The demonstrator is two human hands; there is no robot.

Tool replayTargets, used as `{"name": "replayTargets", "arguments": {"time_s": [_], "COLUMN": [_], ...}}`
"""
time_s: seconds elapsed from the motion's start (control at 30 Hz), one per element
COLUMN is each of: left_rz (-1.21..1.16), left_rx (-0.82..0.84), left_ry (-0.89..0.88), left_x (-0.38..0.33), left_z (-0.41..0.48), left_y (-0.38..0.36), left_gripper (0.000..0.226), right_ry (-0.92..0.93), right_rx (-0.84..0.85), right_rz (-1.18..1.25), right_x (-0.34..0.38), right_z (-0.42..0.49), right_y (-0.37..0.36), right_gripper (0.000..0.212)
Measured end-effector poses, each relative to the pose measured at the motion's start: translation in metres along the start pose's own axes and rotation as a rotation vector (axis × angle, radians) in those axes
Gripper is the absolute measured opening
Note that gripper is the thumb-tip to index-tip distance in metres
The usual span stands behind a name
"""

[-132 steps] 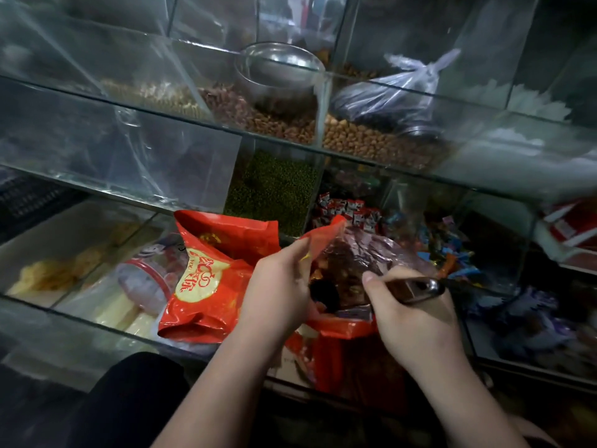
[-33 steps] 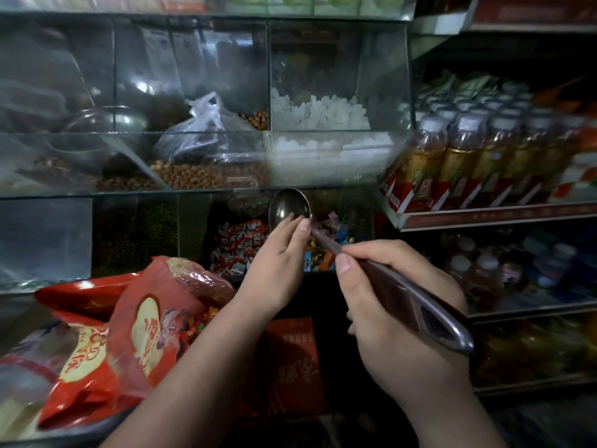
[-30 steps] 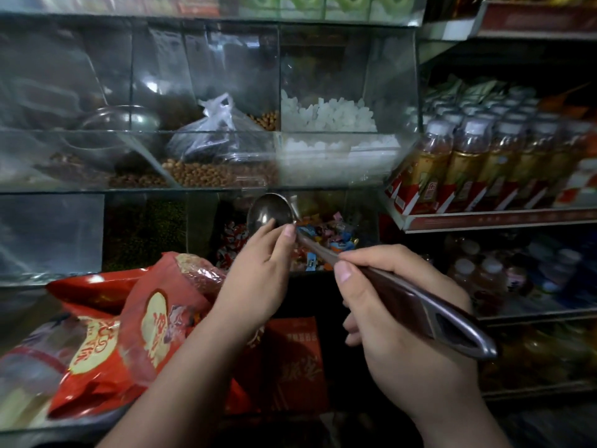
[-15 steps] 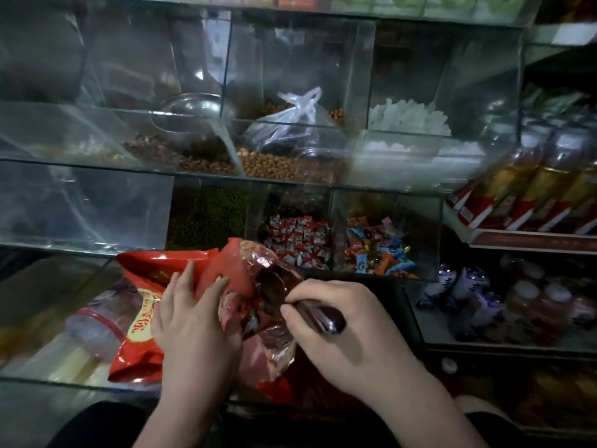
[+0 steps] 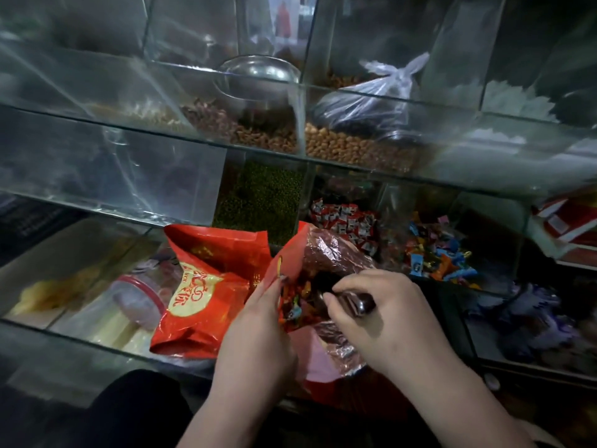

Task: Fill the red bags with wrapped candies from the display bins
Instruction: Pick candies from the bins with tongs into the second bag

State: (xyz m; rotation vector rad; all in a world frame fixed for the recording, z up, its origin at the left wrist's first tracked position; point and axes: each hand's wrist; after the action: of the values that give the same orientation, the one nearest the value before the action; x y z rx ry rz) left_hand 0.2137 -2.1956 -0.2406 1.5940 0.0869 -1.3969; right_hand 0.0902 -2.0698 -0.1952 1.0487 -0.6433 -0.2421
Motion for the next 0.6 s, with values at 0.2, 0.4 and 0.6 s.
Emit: {"name": "replayTargets", "arguments": {"time_s": [0.2, 0.4, 0.6], "left_rz": [-0.015, -0.041, -0.076], "left_rx": [-0.041, -0.046, 0.003], "left_ry": [0.012, 0.025, 0.031], "left_x": [0.003, 0.005, -0.005], "left_z": [0.004, 0.003, 0.000], "left_y": [-0.001, -0.003, -0.005], "left_gripper": [0.069, 0.076, 0.081], "right_ry": [-0.171, -0.392, -0.482], "right_rx": [0.072, 0.082, -0.055], "right_rz": [0.111, 0.355, 0.368], "right_x": [-0.004, -0.009, -0.012], "right_z": [0.011, -0.003, -0.008], "right_y": [-0.028, -0.038, -0.045], "right_gripper": [0.035, 0.031, 0.027]}}
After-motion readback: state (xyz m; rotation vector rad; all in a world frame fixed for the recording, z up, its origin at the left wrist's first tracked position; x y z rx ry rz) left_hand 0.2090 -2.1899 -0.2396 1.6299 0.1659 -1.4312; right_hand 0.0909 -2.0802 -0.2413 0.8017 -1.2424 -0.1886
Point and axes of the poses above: each hand's wrist, its own z-axis towards the middle knuckle, its own y-axis out of the back of the hand, x = y × z, and after that the axes turned 10 degrees about -z, right-handed
